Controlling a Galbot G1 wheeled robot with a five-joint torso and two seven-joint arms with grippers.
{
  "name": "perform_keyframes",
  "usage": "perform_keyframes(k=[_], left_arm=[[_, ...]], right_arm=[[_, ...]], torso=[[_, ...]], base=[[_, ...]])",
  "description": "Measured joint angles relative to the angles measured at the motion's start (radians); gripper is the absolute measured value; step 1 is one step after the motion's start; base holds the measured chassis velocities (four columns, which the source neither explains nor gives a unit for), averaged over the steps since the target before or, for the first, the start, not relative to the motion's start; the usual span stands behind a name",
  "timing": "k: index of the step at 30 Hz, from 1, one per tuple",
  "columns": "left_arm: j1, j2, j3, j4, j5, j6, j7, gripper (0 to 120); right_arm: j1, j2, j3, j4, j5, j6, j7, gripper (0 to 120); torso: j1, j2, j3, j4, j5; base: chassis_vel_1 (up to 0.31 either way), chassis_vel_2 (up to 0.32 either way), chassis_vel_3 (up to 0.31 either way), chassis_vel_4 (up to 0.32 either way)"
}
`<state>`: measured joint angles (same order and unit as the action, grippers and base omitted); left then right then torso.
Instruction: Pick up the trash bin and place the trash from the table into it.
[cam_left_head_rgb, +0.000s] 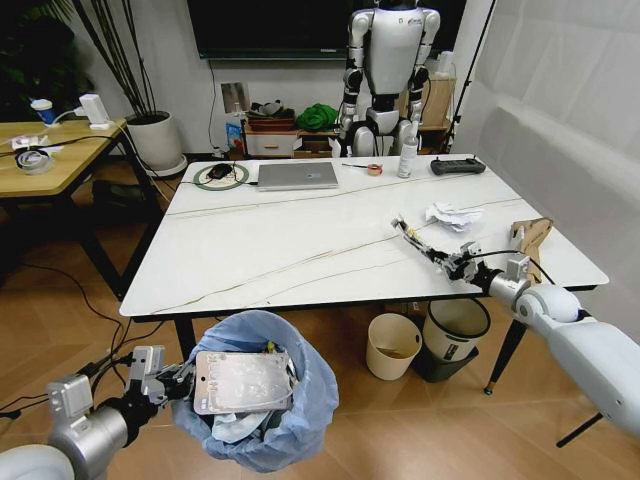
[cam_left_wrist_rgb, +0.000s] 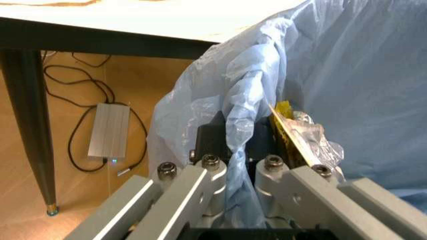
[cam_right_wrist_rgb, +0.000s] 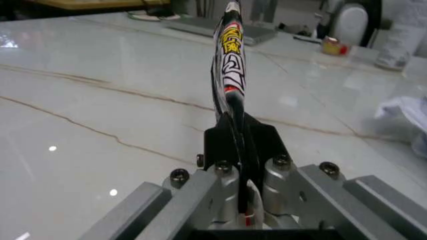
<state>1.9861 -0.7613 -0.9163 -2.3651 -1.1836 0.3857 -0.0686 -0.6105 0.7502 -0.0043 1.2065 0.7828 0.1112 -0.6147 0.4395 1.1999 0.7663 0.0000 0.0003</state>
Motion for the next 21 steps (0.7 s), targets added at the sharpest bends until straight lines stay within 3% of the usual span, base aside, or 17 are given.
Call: perform_keyframes(k=[5,9,10,12,17,21], left_arm=[[0.001,0.002,-0.001,0.0,-0.004,0.0,-0.002,0],[0.001,0.002,0.002,-0.001,-0.004,0.0,-0.003,0],[0.002,0.002,0.002,-0.004,-0.005,0.001,-0.003,0],[0.003,0.002,0.002,-0.005,-0.007,0.001,-0.004,0],[0.006,0.002,-0.002,-0.01,-0.018,0.002,-0.009,0],[0.005,0.003,-0.002,-0.012,-0.025,0.002,-0.011,0]], right_arm=[[0.001,-0.043,0.007,0.139,-0.048,0.04,-0.048,0],[0.015,-0.097,0.007,0.328,-0.078,0.05,-0.067,0],[0.025,-0.12,0.0,0.428,-0.074,0.038,-0.065,0],[0.03,-0.128,-0.005,0.466,-0.07,0.034,-0.064,0],[0.083,-0.158,-0.085,0.666,0.01,0.012,-0.037,0],[0.104,-0.142,-0.148,0.72,0.118,0.005,-0.011,0]], torso=[[0.0,0.0,0.0,-0.0001,-0.0008],[0.0,0.0,0.0,0.0,-0.0005],[0.0,0.0,0.0,0.0001,-0.0013],[0.0,0.0,0.0,0.0,-0.0013],[0.0,0.0,0.0,0.0,-0.0008],[0.0,0.0,0.0,-0.0001,-0.0006]], base=[[0.0,0.0,0.0,0.0],[0.0,0.0,0.0,0.0],[0.0,0.0,0.0,0.0],[0.0,0.0,0.0,0.0],[0.0,0.0,0.0,0.0],[0.0,0.0,0.0,0.0]])
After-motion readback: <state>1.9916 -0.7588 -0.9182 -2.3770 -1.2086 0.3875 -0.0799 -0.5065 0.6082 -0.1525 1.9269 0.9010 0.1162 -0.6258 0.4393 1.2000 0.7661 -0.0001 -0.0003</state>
